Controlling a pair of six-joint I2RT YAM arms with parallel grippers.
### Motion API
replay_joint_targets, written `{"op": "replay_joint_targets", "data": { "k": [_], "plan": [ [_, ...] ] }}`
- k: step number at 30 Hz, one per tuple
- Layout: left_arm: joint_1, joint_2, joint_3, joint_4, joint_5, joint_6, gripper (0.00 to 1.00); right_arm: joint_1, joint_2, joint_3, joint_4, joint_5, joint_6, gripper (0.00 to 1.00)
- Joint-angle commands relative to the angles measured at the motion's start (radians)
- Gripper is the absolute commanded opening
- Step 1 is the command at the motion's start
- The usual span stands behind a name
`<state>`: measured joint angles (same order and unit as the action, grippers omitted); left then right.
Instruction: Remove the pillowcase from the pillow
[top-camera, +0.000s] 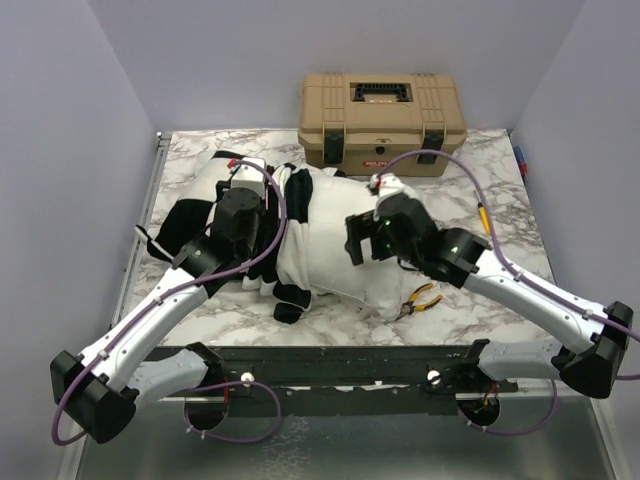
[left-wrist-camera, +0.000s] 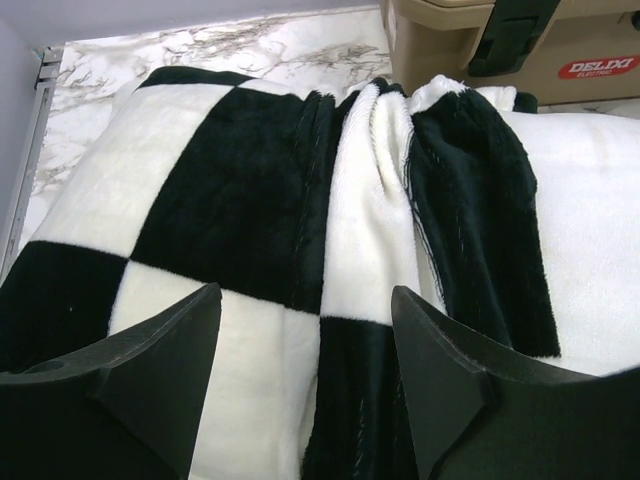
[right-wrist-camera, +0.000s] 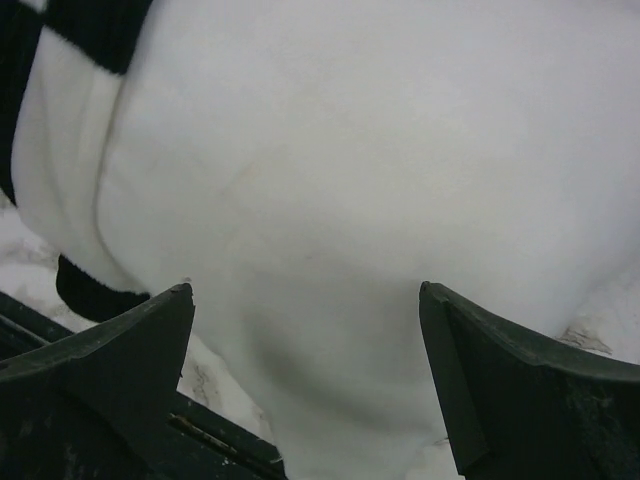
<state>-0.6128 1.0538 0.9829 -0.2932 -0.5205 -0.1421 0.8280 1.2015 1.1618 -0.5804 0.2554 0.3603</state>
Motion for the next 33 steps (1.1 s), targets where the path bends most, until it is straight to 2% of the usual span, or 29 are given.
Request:
{"op": "replay_joint_targets", "data": {
  "k": [1, 4, 7, 13, 16, 22, 33],
  "plan": [
    [0.001, -0.103, -0.065, -0.003, 0.002, -0.022, 0.70, 0.203, 0.084, 0.035, -0.074, 0.238, -0.029, 1.00],
    [0.000, -0.157, -0.090, -0.009, -0.017, -0.034, 0.72, 0.341, 0.184, 0.105, -0.150, 0.355, -0.031, 1.00],
    [0.003, -0.187, -0.109, -0.014, -0.015, -0.049, 0.74, 0.414, 0.293, 0.190, -0.256, 0.418, 0.012, 1.00],
    [0.032, -0.215, -0.131, -0.072, -0.009, -0.088, 0.74, 0.453, 0.436, 0.238, -0.302, 0.424, 0.031, 0.99],
    [0.069, -0.219, -0.142, -0.086, 0.042, -0.109, 0.74, 0.458, 0.483, 0.263, -0.307, 0.442, 0.040, 1.00],
    [0.165, -0.174, -0.131, -0.089, 0.228, -0.142, 0.74, 0.458, 0.474, 0.211, -0.247, 0.498, 0.031, 1.00],
    [0.150, -0.084, -0.152, -0.092, 0.476, -0.147, 0.74, 0.420, 0.408, 0.074, -0.164, 0.513, 0.078, 0.98]
  ]
}}
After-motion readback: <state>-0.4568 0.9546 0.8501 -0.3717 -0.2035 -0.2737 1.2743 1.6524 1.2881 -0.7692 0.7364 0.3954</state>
